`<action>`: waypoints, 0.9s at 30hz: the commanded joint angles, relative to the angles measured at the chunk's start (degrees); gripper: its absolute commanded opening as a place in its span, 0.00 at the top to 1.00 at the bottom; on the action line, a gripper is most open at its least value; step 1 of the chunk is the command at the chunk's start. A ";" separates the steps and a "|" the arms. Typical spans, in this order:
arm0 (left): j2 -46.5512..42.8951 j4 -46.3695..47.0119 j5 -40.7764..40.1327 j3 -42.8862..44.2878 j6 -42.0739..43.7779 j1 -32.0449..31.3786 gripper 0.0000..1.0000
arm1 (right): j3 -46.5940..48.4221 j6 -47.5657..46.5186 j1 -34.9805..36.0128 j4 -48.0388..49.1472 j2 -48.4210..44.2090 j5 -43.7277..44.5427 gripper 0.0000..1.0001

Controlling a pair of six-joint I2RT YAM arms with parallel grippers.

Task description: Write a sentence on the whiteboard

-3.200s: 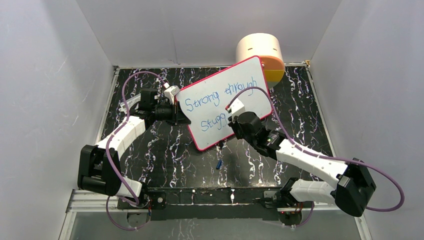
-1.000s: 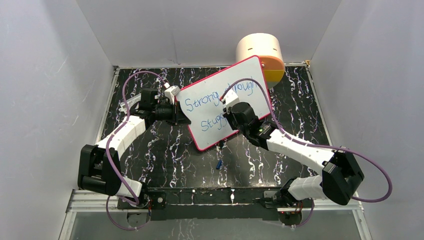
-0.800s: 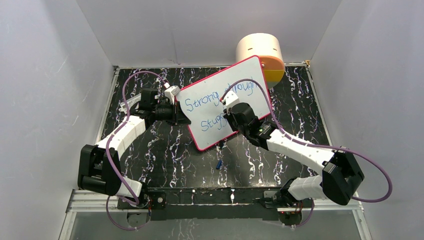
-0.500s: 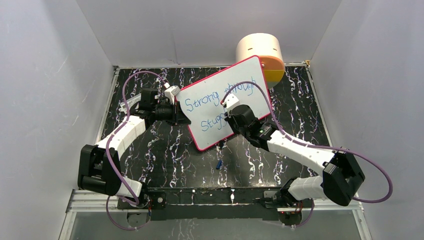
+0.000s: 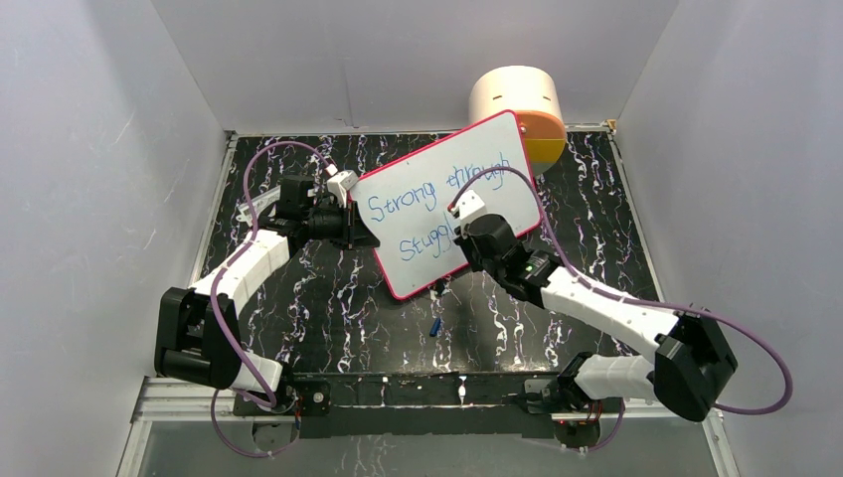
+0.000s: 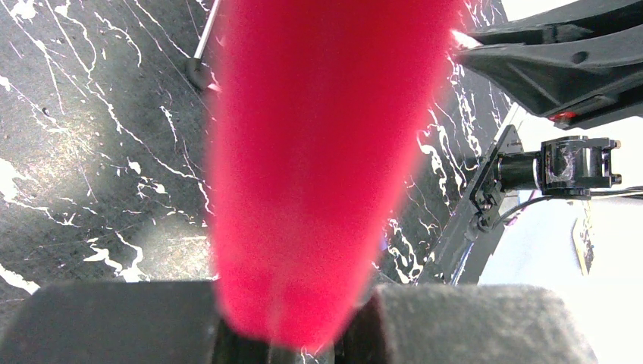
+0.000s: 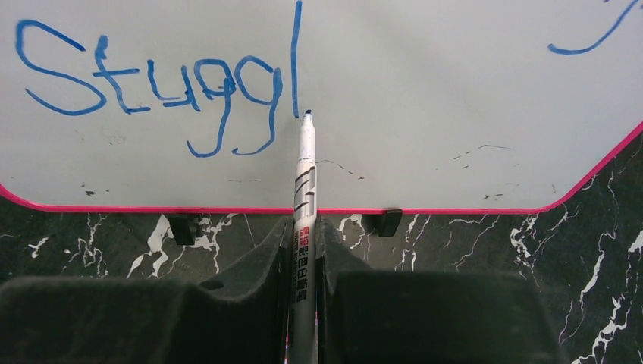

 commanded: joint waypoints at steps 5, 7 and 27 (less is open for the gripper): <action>0.53 -3.63 -5.22 0.35 1.84 0.34 1.00 | -0.25 -0.12 -2.19 6.14 -4.32 -1.60 1.00; 0.53 -3.63 -5.22 0.34 1.90 0.34 1.00 | -0.12 -0.22 -2.57 6.78 -3.78 -2.41 1.00; 0.71 -3.65 -5.14 0.44 1.92 0.35 1.00 | 0.59 0.23 -3.30 6.36 -0.40 -5.41 1.00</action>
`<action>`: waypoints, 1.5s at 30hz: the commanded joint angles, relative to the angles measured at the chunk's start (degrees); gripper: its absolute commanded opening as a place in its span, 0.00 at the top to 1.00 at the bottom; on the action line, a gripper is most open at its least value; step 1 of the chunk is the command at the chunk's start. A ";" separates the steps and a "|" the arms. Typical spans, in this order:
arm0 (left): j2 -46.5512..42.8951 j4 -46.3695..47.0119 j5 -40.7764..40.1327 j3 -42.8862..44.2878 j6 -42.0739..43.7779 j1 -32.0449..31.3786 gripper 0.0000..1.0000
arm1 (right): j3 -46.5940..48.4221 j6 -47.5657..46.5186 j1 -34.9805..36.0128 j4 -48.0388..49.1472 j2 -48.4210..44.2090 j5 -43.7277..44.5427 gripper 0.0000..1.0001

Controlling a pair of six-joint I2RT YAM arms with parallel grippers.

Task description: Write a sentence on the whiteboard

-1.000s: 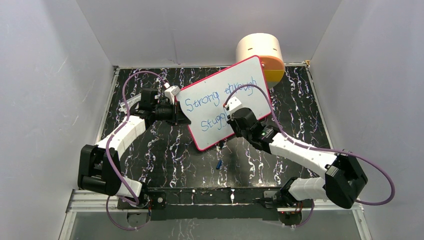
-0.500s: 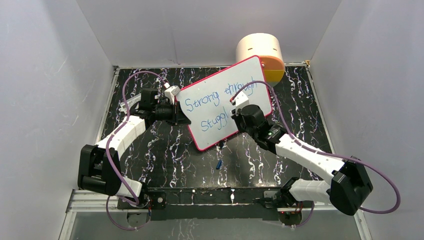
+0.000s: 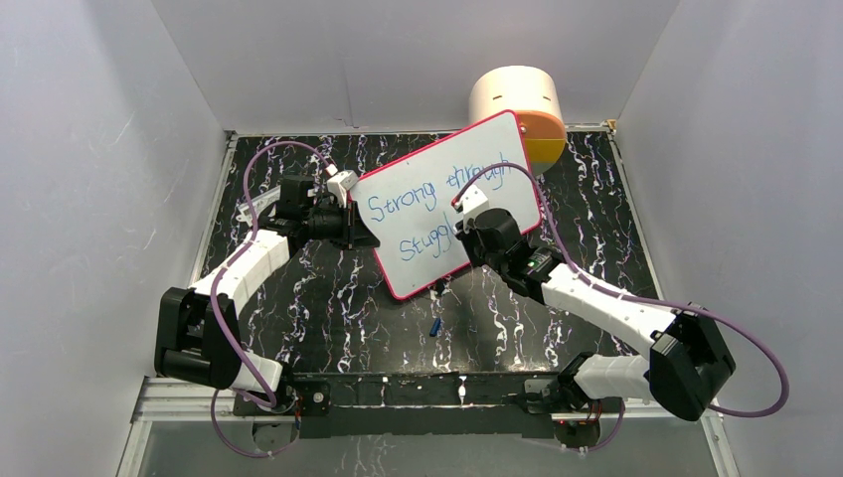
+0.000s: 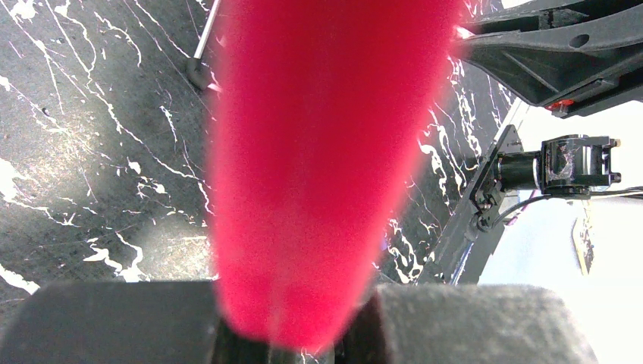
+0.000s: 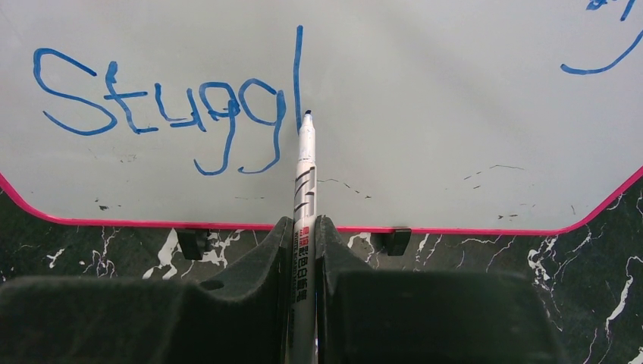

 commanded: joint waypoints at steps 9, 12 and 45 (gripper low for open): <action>0.79 -3.62 -5.16 0.43 1.90 0.34 1.00 | 1.17 0.41 -0.77 3.45 0.42 0.15 1.00; 0.79 -3.63 -5.17 0.44 1.86 0.39 1.00 | 1.22 0.41 -0.88 3.45 0.42 -0.02 1.00; 0.70 -3.66 -5.06 0.35 1.88 0.34 1.00 | 1.13 0.40 -2.01 3.59 2.23 -0.50 1.00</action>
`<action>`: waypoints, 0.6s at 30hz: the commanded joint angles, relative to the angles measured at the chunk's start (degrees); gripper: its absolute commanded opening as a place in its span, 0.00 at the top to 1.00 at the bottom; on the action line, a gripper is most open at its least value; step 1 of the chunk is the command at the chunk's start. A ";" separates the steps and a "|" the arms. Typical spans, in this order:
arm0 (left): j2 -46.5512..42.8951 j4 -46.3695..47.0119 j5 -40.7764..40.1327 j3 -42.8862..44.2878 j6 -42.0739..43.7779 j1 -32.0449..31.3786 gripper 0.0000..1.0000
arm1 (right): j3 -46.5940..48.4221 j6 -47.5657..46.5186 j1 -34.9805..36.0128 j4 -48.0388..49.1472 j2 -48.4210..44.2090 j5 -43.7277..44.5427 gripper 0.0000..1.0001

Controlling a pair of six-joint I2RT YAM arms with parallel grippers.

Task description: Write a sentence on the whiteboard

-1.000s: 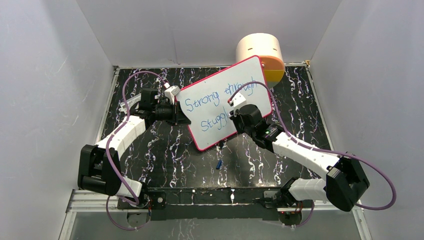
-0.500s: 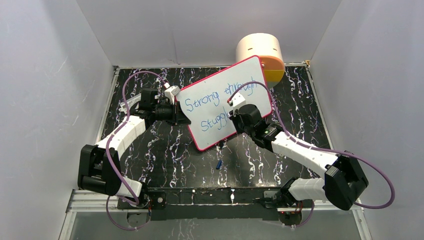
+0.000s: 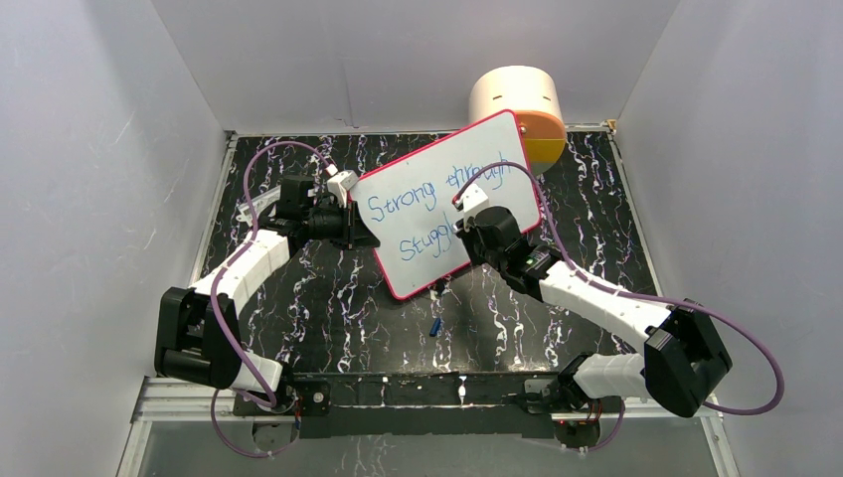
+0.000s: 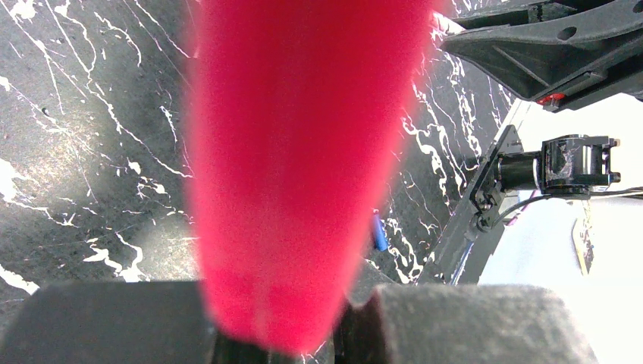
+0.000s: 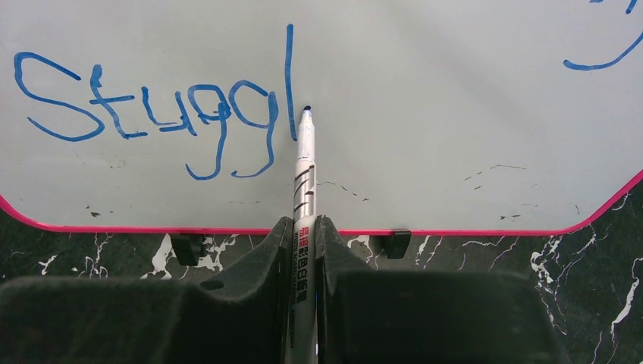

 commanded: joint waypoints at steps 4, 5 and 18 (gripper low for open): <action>0.66 -3.65 -4.92 0.35 1.99 0.34 1.00 | 1.42 0.32 -0.94 1.99 0.70 1.38 1.00; 0.66 -3.69 -4.89 0.35 1.99 0.34 1.00 | 1.43 0.32 -0.98 1.91 0.69 1.67 1.00; 0.65 -3.64 -5.02 0.36 1.99 0.34 1.00 | 2.28 0.14 -1.31 2.14 0.66 3.70 1.00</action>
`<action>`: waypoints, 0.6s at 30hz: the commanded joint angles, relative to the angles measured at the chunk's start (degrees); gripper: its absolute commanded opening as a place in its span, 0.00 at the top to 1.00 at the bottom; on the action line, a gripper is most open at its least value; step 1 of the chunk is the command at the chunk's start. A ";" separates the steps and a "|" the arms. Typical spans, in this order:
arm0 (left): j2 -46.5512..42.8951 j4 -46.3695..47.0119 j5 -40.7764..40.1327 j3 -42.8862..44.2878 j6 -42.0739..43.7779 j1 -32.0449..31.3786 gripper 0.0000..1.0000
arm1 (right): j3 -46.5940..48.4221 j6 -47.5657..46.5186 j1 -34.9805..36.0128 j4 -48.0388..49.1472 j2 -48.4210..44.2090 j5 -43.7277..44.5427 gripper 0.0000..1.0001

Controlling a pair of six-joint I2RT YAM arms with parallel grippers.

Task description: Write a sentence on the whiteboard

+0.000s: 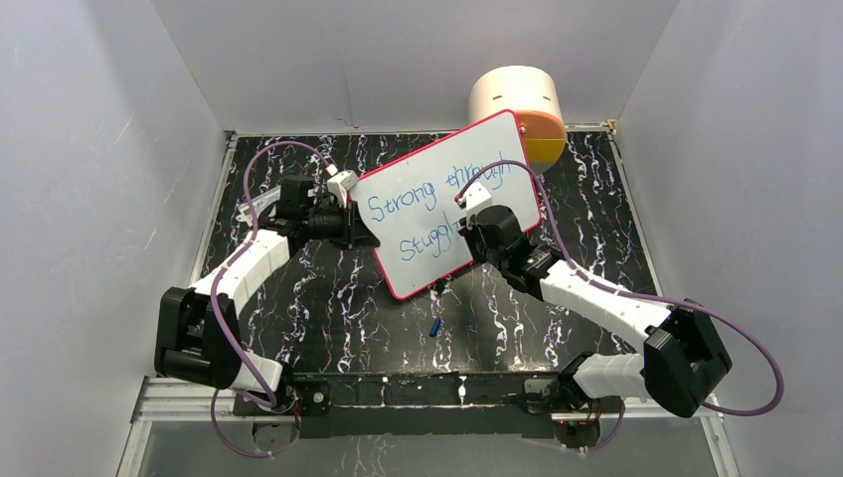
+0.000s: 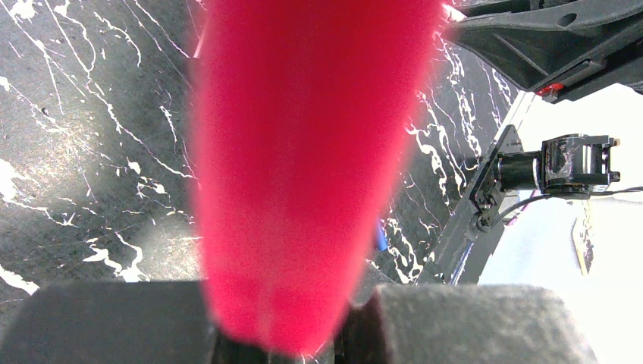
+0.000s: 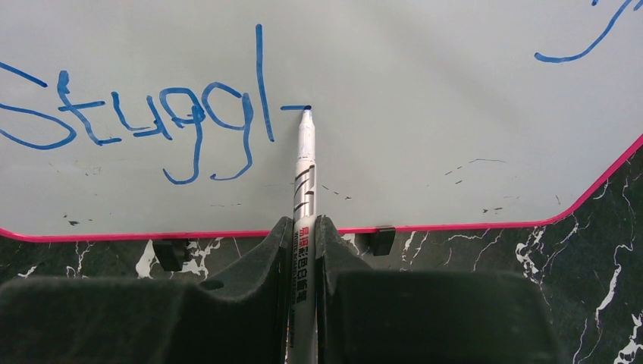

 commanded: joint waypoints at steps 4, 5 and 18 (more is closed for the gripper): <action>0.62 -3.66 -5.02 0.35 1.99 0.34 1.00 | 2.60 0.06 -0.57 2.52 0.76 2.28 1.00; 0.58 -3.69 -5.02 0.36 1.99 0.34 1.00 | 2.71 0.06 -0.59 2.60 0.73 2.36 1.00; 0.71 -3.62 -5.06 0.36 1.98 0.36 1.00 | 3.54 -0.21 -0.61 4.61 0.66 2.77 1.00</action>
